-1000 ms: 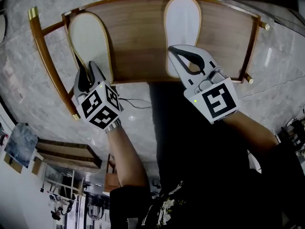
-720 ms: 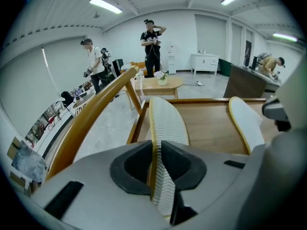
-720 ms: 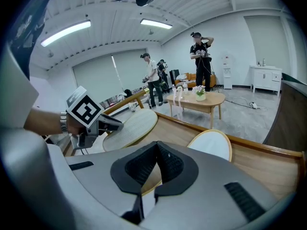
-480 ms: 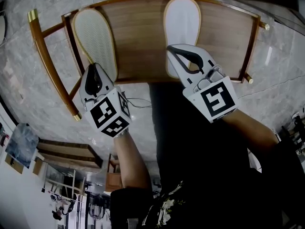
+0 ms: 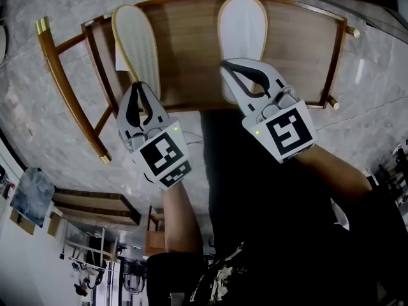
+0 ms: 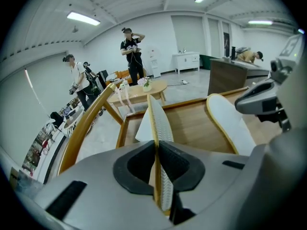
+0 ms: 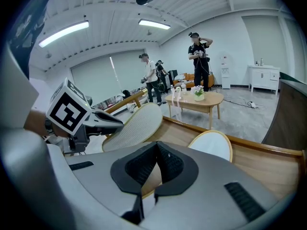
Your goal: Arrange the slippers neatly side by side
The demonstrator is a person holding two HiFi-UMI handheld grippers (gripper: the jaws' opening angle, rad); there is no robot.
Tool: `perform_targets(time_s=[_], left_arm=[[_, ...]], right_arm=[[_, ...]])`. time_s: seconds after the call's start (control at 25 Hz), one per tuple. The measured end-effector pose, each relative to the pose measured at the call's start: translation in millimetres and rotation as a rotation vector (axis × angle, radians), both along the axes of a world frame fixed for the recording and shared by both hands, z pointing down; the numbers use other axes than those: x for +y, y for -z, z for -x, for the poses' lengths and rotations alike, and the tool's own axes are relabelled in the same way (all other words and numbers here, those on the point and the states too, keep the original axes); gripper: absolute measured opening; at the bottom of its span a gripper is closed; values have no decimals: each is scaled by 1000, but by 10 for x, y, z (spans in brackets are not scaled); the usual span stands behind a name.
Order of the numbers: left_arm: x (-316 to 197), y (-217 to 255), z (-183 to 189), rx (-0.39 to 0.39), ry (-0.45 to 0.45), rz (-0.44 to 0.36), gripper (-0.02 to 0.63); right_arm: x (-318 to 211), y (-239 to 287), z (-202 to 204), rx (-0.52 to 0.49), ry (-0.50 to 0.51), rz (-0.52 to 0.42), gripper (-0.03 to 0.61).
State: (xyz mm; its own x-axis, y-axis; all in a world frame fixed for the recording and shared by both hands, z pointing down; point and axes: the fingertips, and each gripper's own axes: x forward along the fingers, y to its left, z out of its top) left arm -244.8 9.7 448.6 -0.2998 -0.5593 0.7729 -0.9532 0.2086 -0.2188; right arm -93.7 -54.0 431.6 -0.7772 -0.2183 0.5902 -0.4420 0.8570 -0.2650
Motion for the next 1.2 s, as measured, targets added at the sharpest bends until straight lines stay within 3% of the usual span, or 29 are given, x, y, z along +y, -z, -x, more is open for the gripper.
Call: perform_targets(time_s=[0.24, 0.44, 0.6, 0.88, 1.2], left_arm=[[-71, 48, -242, 18, -68, -10, 29], [-134, 19, -506, 97, -113, -27, 29], [-168, -72, -672, 199, -105, -43, 29], [-287, -250, -788, 303, -96, -48, 29], [-397, -356, -835, 343, -102, -55, 28]], right_arm=[[-17, -5, -17, 7, -16, 2, 0], [23, -22, 26, 11, -10, 5, 0], [32, -11, 62, 3, -15, 2, 0], [-10, -48, -49, 22, -35, -3, 0], [-36, -80, -181, 28, -78, 2, 0]])
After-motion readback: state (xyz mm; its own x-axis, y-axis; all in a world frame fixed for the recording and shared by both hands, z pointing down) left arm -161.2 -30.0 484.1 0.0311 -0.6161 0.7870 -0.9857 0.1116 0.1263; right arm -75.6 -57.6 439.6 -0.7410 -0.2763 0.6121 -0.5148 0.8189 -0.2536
